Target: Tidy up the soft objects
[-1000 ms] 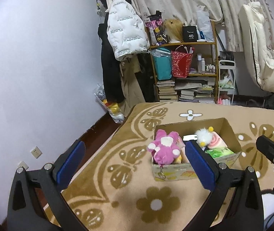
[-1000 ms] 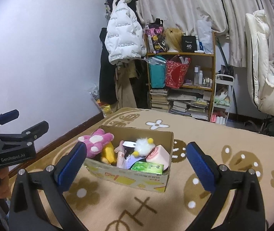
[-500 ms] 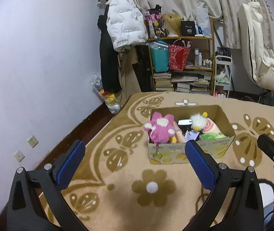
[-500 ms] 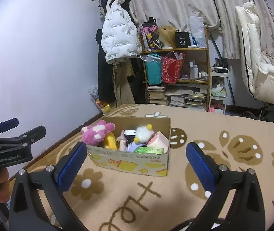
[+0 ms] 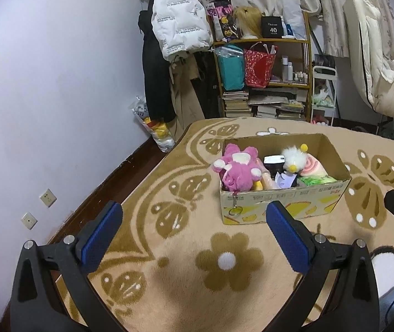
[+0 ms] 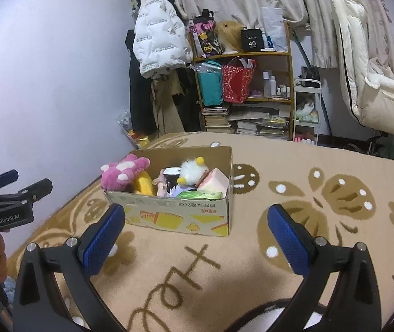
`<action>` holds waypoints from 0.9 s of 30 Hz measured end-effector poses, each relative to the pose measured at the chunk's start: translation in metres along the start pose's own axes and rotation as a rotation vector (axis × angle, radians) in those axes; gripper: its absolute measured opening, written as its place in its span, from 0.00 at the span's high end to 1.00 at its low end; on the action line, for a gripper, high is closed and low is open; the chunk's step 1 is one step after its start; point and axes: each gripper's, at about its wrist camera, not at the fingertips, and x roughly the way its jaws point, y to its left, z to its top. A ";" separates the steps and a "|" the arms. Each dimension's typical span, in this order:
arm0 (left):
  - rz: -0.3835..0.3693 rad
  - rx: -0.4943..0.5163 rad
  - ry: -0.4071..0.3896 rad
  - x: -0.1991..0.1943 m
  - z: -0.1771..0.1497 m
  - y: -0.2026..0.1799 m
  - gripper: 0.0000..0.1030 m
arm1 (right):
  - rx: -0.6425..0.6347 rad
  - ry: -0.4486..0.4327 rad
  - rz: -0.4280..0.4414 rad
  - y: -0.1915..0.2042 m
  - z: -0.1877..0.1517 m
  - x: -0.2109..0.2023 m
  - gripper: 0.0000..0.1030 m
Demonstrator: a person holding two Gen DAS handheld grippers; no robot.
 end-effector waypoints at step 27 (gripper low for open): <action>-0.005 0.043 0.004 0.000 -0.002 -0.011 0.00 | -0.008 0.045 -0.018 0.003 -0.009 0.012 0.00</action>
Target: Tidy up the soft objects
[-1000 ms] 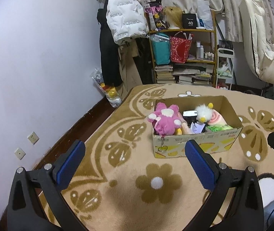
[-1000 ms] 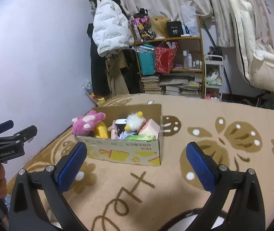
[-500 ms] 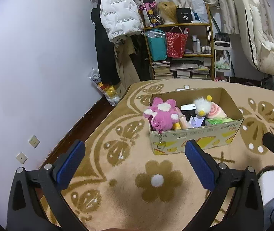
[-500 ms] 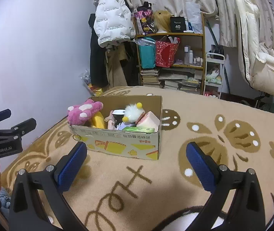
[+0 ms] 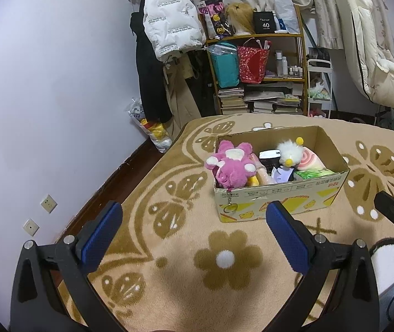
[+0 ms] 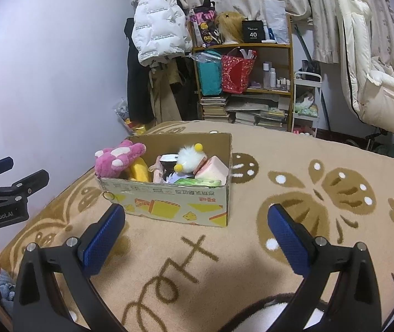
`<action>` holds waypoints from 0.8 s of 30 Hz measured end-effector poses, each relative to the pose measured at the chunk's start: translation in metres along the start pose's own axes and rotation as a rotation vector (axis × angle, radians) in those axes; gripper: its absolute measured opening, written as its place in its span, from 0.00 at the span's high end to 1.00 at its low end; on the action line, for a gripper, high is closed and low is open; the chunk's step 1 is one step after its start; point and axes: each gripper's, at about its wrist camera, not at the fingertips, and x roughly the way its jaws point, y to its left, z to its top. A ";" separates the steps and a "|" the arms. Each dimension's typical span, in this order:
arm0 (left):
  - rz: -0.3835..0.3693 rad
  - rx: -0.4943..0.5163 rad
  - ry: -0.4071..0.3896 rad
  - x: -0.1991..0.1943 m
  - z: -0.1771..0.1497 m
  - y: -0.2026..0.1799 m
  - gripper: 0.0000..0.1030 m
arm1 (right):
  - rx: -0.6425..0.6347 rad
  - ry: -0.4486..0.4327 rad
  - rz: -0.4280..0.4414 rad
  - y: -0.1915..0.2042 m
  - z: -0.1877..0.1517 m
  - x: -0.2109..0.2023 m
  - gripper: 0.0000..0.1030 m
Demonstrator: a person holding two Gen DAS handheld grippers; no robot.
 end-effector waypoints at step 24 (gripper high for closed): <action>-0.009 -0.015 0.013 0.002 0.001 0.002 0.01 | 0.008 -0.002 -0.004 -0.006 0.001 0.000 0.00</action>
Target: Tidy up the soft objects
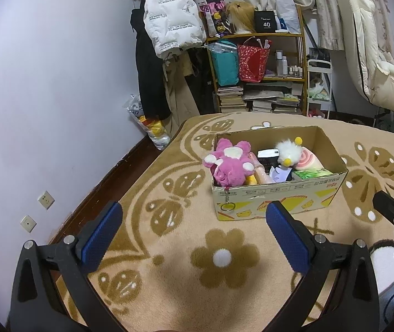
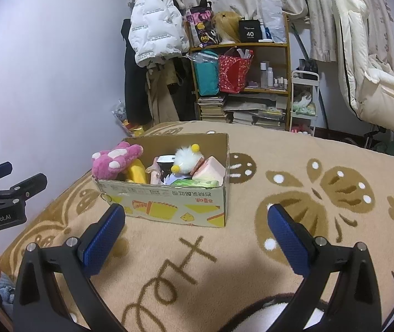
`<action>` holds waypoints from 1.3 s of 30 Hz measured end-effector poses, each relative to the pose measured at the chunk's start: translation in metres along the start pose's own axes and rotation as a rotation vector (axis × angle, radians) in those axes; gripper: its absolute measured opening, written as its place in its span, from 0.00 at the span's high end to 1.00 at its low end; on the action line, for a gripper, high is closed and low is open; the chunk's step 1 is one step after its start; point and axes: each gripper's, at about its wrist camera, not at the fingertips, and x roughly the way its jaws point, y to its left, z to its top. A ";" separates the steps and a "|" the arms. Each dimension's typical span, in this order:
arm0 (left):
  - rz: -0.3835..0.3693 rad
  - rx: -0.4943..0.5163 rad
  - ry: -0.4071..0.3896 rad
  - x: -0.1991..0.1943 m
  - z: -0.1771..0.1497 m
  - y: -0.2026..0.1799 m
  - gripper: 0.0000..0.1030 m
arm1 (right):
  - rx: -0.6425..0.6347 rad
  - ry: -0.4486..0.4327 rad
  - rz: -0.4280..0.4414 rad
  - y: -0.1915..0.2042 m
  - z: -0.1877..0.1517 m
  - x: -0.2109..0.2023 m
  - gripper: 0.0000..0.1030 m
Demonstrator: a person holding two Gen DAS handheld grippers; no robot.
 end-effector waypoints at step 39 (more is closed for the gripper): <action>-0.013 0.019 0.018 0.007 -0.004 -0.002 0.00 | -0.001 0.008 -0.019 -0.001 -0.005 0.001 0.00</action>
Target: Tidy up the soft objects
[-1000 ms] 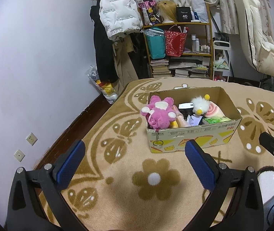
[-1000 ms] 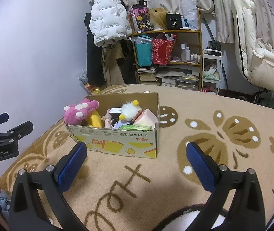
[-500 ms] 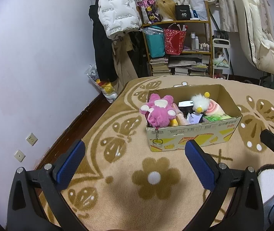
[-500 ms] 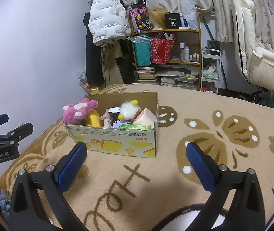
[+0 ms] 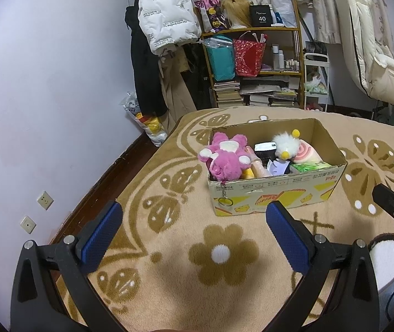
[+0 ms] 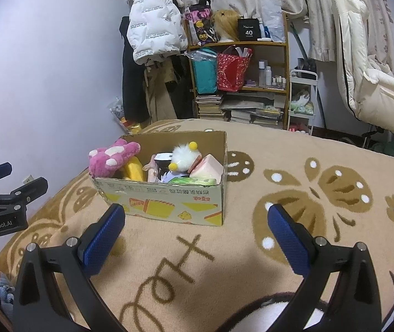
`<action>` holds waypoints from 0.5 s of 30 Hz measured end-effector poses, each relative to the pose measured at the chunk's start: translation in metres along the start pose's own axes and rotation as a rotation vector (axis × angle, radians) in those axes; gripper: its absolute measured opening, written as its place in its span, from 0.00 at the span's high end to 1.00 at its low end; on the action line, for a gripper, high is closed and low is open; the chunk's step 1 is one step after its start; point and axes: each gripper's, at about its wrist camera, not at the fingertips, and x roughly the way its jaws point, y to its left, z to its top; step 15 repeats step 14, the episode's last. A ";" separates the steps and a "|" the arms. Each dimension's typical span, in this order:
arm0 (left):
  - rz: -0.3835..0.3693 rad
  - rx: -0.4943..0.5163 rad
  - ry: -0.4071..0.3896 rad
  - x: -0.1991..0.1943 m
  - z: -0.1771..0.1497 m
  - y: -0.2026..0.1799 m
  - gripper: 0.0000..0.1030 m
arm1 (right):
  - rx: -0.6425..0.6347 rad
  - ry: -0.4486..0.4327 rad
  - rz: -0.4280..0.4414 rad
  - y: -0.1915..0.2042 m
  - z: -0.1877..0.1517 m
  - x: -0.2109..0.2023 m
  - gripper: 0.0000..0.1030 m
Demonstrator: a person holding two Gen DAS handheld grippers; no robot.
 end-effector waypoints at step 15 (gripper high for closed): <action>-0.009 0.010 0.004 0.001 -0.003 -0.003 0.01 | 0.002 0.001 -0.001 0.000 0.000 0.000 0.00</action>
